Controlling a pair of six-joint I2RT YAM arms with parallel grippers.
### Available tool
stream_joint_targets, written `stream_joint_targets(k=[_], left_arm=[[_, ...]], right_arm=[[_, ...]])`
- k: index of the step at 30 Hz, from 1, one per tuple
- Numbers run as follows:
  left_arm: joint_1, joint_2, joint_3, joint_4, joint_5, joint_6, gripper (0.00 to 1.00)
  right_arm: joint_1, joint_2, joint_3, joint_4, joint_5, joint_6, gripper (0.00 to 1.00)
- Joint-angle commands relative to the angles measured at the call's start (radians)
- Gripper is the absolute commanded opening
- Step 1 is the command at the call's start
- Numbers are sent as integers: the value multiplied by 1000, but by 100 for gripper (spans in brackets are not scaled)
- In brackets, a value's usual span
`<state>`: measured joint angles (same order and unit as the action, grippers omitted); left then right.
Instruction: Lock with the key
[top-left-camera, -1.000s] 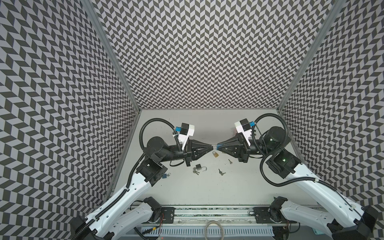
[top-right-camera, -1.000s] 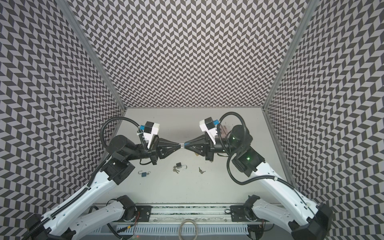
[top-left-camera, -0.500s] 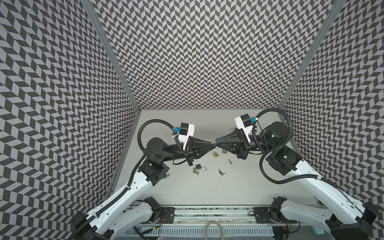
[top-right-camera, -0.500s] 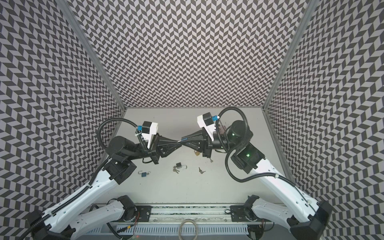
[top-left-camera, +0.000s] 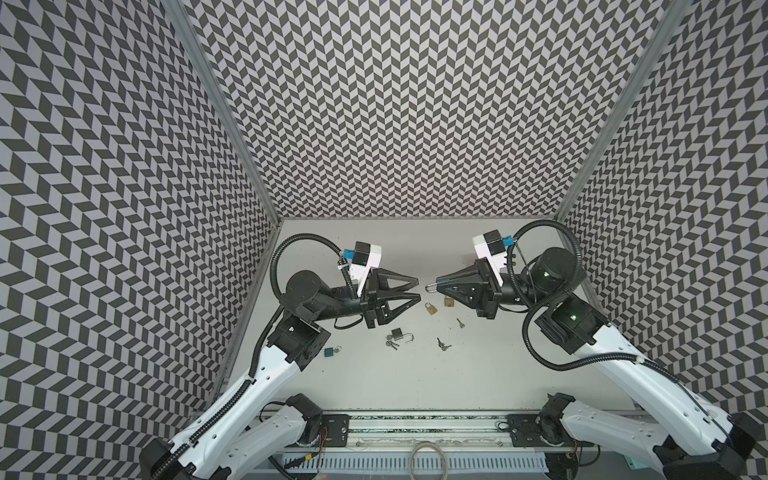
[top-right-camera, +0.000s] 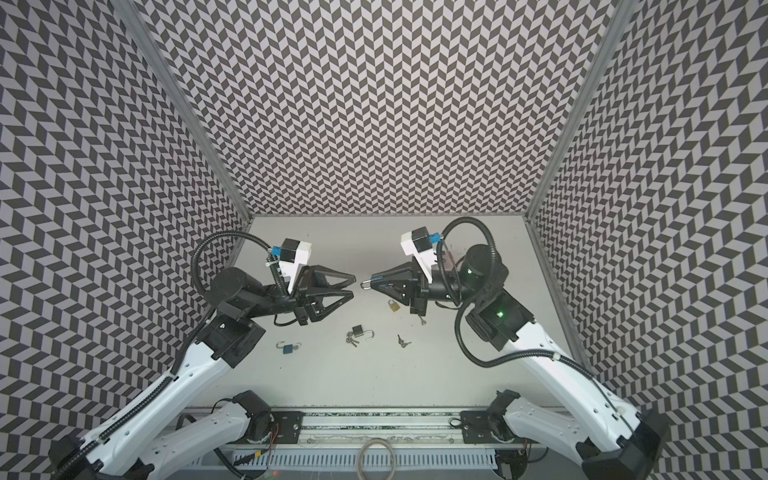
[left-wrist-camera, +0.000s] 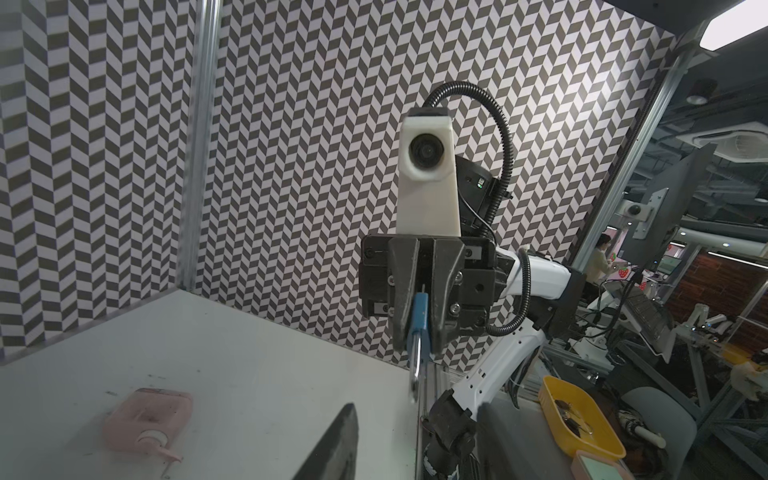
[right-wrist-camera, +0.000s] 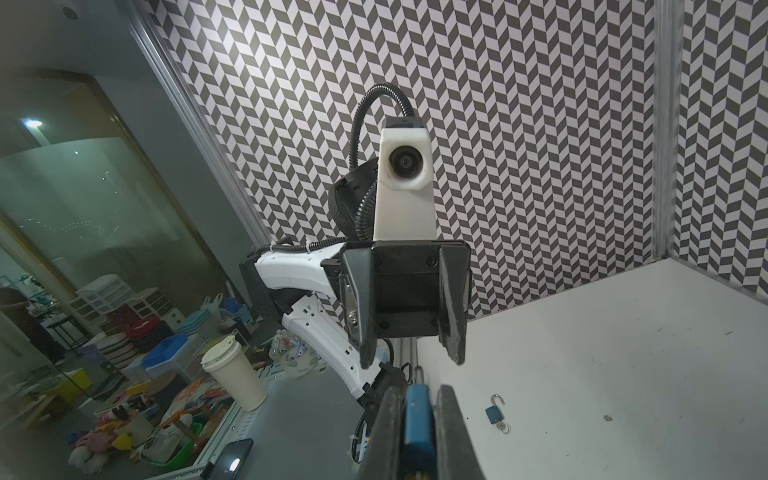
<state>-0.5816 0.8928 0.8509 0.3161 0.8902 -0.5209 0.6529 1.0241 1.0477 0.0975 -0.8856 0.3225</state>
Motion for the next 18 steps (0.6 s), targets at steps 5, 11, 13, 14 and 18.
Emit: stream_joint_targets(k=[5, 11, 13, 14, 18], left_arm=[[0, 16, 18, 25, -9, -9, 54], [-57, 49, 46, 21, -26, 21, 48], [-71, 58, 54, 21, -31, 25, 48], [-73, 62, 56, 23, -31, 25, 48], [-79, 68, 65, 25, -40, 26, 43]], right_arm=[[0, -15, 3, 64, -8, 13, 0], [1, -10, 2, 70, -3, 18, 0], [1, -6, 2, 66, -3, 21, 0], [1, -5, 2, 65, -1, 20, 0], [1, -6, 0, 64, -2, 20, 0]])
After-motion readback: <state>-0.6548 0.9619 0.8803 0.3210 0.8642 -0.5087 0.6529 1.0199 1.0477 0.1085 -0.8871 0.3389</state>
